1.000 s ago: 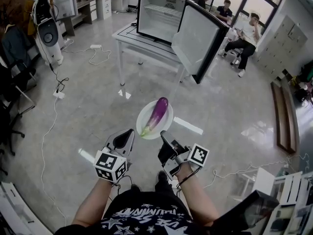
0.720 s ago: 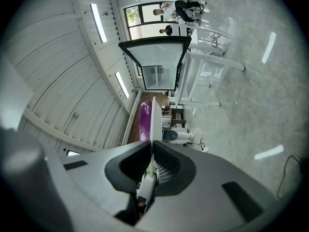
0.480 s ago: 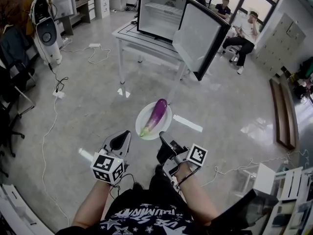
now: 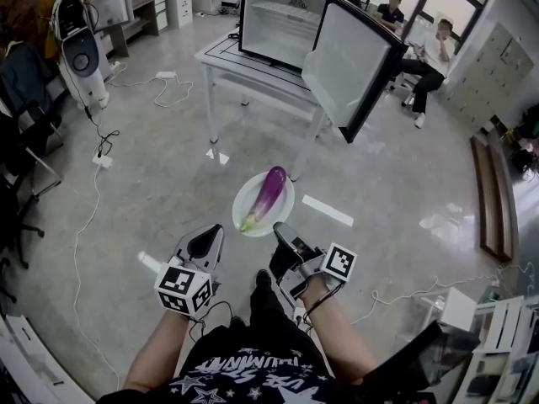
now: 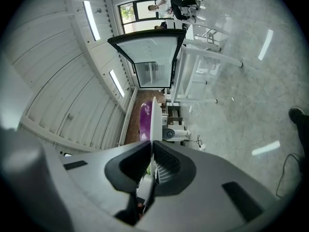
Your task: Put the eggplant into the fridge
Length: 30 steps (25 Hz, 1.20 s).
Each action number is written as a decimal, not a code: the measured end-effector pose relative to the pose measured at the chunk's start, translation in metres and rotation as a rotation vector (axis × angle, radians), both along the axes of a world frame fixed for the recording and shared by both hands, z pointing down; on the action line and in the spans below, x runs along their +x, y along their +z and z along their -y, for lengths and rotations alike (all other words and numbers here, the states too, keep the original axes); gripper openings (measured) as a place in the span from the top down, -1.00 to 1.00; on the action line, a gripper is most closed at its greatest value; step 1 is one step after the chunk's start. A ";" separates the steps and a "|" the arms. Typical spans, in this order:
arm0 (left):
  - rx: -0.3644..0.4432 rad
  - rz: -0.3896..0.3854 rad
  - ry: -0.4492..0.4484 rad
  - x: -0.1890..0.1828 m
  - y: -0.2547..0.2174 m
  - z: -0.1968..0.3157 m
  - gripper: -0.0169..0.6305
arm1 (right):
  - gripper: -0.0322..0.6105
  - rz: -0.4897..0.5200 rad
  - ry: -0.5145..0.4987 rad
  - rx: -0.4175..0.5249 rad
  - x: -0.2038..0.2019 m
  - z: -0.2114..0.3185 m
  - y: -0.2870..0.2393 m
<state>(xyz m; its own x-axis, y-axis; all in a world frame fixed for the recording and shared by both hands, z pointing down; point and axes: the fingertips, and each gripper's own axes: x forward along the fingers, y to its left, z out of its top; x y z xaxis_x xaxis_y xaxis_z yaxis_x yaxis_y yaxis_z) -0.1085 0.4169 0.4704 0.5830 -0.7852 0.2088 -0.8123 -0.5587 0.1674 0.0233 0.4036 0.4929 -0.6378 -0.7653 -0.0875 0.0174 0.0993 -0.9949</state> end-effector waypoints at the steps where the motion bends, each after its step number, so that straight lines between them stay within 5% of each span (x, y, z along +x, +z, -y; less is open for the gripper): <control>1: 0.000 0.002 -0.005 0.001 0.000 0.007 0.92 | 0.84 0.004 -0.003 -0.001 0.001 0.007 0.000; 30: -0.005 0.019 -0.116 0.044 -0.002 0.200 0.92 | 0.84 0.021 -0.112 -0.023 0.040 0.207 0.010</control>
